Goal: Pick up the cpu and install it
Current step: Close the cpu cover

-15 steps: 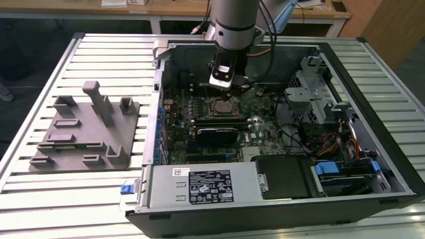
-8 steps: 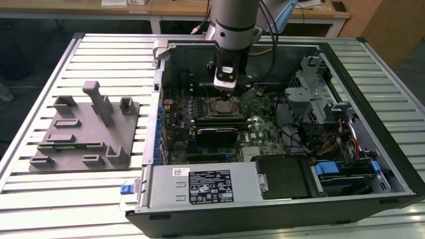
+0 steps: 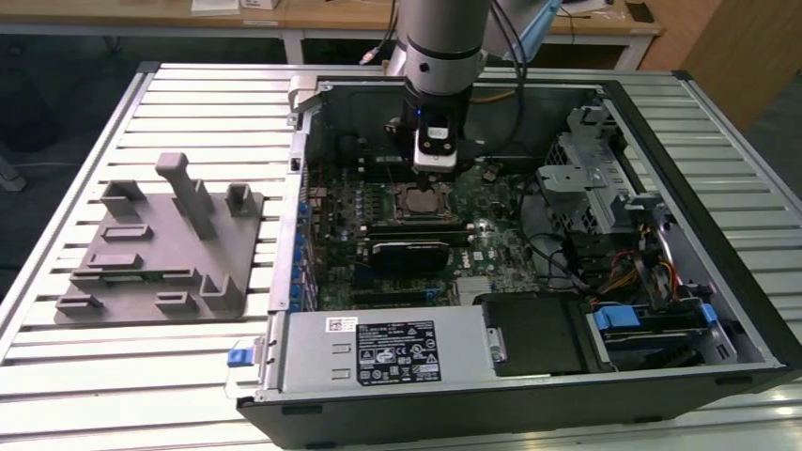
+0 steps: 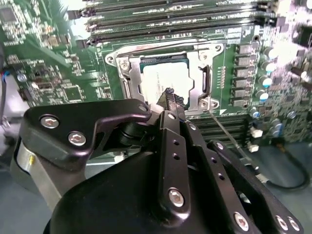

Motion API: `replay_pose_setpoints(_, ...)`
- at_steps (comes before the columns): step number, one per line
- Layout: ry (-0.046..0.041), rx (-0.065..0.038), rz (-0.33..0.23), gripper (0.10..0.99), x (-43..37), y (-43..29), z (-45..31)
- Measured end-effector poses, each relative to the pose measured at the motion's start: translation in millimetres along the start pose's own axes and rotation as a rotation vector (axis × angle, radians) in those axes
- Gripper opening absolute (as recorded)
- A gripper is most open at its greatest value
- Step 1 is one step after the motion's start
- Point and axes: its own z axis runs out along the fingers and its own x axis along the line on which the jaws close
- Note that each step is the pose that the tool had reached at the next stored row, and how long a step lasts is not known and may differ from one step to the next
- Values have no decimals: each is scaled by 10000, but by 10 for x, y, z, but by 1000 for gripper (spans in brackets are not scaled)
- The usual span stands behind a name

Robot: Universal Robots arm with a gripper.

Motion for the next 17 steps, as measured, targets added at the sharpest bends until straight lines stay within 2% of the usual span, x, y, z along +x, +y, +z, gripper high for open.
replay_pose_setpoints(17,121,48,-2737,106,2,-2,8)
